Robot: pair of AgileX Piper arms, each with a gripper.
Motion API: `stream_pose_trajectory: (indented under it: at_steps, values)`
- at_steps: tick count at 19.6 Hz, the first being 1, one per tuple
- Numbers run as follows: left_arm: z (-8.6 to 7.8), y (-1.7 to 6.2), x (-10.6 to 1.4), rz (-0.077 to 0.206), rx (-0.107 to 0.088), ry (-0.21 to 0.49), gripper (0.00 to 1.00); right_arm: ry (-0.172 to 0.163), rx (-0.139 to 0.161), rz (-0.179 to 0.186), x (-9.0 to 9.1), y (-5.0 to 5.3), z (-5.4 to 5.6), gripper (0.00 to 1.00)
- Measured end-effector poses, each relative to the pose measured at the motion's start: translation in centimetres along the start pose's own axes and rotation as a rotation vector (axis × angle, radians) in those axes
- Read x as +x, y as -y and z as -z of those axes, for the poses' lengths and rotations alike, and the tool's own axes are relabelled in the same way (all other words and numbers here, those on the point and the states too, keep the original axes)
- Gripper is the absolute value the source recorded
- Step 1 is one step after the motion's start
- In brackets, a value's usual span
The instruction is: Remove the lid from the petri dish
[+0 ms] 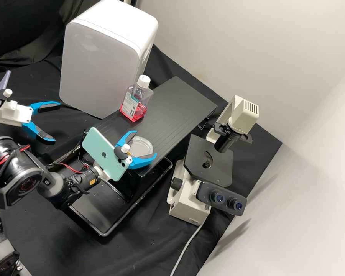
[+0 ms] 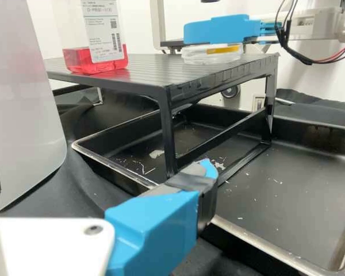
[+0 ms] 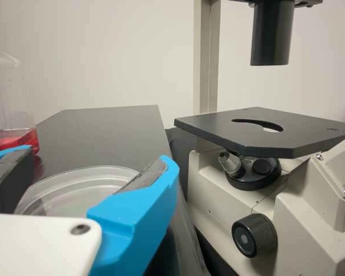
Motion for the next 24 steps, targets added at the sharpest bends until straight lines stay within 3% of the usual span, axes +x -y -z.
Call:
stream_pose_trajectory:
  at_steps: [8, 9, 24]
  values:
    - [0.07, 0.34, 0.07, 0.013, -0.004, -0.002, 1.00, 0.000, 0.002, 0.000, 0.00, 0.00, 0.00, 0.00]
    - [0.07, 0.34, 0.07, 0.013, -0.004, -0.002, 1.00, 0.000, 0.007, 0.000, 0.00, 0.00, 0.00, 1.00]
    - [0.07, 0.34, 0.07, 0.013, -0.004, -0.002, 1.00, -0.004, -0.006, 0.005, -0.01, 0.18, 0.16, 1.00]
